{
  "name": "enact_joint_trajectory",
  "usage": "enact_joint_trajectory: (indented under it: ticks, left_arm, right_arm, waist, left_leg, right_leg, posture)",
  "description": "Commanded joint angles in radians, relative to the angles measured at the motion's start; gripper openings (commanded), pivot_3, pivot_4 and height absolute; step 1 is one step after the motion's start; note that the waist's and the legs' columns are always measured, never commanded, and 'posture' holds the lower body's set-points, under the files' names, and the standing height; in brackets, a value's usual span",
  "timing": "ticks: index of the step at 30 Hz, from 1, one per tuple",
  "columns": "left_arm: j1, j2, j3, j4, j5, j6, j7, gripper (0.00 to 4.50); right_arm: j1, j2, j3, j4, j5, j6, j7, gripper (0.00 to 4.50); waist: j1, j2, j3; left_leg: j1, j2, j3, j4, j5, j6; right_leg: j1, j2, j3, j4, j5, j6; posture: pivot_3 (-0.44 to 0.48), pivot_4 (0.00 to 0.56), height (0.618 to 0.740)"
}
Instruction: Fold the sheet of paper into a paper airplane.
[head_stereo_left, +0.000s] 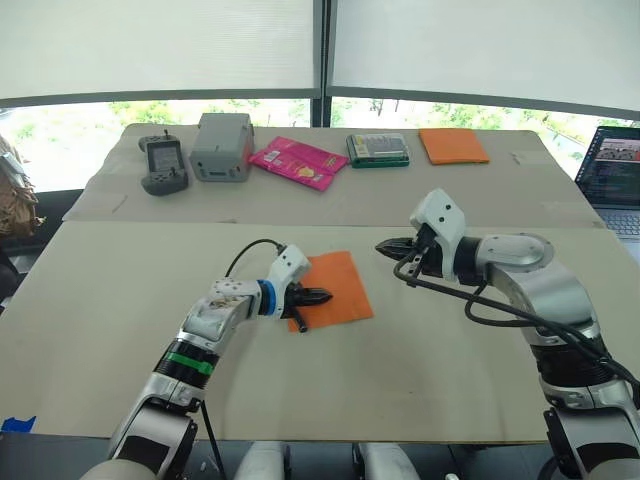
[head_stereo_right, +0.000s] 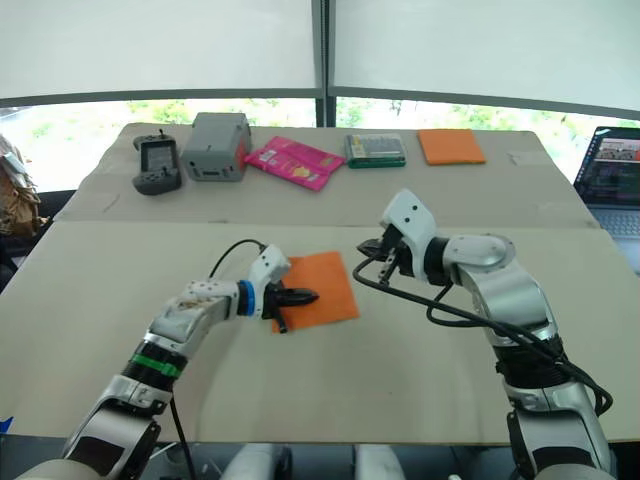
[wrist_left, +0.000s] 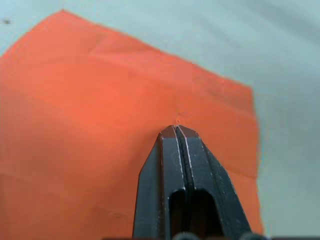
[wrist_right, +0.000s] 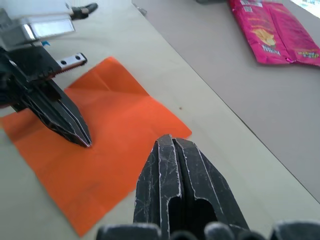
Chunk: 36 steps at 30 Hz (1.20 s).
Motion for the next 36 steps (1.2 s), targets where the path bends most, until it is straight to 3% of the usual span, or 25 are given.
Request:
enact_joint_trajectory:
  ticks: [1,5,12,17,21,25,30,36]
  left_arm:
    - [-0.016,-0.028,-0.02,0.037,0.03,-0.03,0.004,0.0]
    - [-0.017,-0.028,-0.006,0.038,0.031,-0.03,-0.009,0.0]
    - [0.028,0.051,0.091,-0.103,-0.047,0.047,-0.03,0.0]
    - [0.052,0.106,0.324,-0.264,-0.223,0.347,0.086,0.0]
    - [0.046,0.079,0.485,-0.303,-0.341,0.534,0.203,1.14]
    - [0.04,0.048,0.56,-0.29,-0.378,0.651,0.318,2.45]
    - [0.051,0.003,0.555,-0.266,-0.414,0.702,0.352,2.45]
    - [0.03,-0.015,0.524,-0.188,-0.373,0.659,0.404,2.45]
  right_arm:
    - [-0.001,0.017,0.006,-0.051,0.014,-0.001,-0.018,0.06]
    - [0.011,0.05,0.078,0.001,-0.027,-0.048,-0.029,0.06]
    - [-0.026,0.099,0.154,0.156,-0.097,-0.141,-0.04,0.06]
    - [-0.037,0.14,0.176,0.227,-0.114,-0.184,-0.028,0.06]
    - [-0.038,0.158,0.174,0.244,-0.116,-0.197,-0.024,0.0]
    - [-0.036,0.171,0.175,0.251,-0.115,-0.202,-0.019,0.0]
    - [-0.042,0.172,0.171,0.255,-0.119,-0.206,-0.018,0.0]
    - [-0.036,0.156,0.154,0.227,-0.114,-0.189,-0.024,0.0]
  waist:
    - [0.001,0.0,0.0]
    - [0.001,0.0,0.0]
    - [-0.006,0.0,0.0]
    - [-0.011,0.0,0.0]
    - [-0.007,0.0,0.0]
    - [-0.004,0.0,0.0]
    - [-0.004,0.0,0.0]
    - [-0.005,0.0,0.0]
  left_leg:
    - [0.0,0.0,0.0,0.0,0.0,0.0]
    - [0.0,-0.002,0.0,0.0,0.0,0.001]
    - [0.0,-0.003,0.0,0.0,0.001,0.001]
    - [-0.001,-0.002,0.0,0.0,0.001,0.001]
    - [0.0,-0.001,-0.001,0.0,0.001,0.001]
    - [0.0,-0.002,-0.001,0.0,0.001,0.001]
    - [0.0,-0.003,-0.001,0.0,0.001,0.001]
    - [0.0,-0.004,-0.001,0.0,0.001,0.001]
  right_leg:
    - [0.0,0.0,0.0,0.0,0.0,0.0]
    - [0.001,-0.002,0.0,0.0,0.0,0.001]
    - [-0.001,-0.002,0.0,0.0,0.001,0.002]
    - [-0.001,-0.002,0.0,0.0,0.001,0.002]
    - [-0.001,-0.003,0.0,0.0,0.001,0.002]
    - [-0.001,-0.004,0.0,0.0,0.002,0.003]
    - [-0.001,-0.005,0.0,0.0,0.002,0.003]
    - [-0.001,-0.005,0.0,0.0,0.002,0.003]
  posture:
    - [0.0,0.15,0.74]
    - [0.0,0.15,0.74]
    - [0.0,0.15,0.74]
    - [0.0,0.15,0.74]
    - [0.0,0.15,0.74]
    - [0.0,0.15,0.74]
    - [0.0,0.15,0.74]
    - [0.0,0.15,0.74]
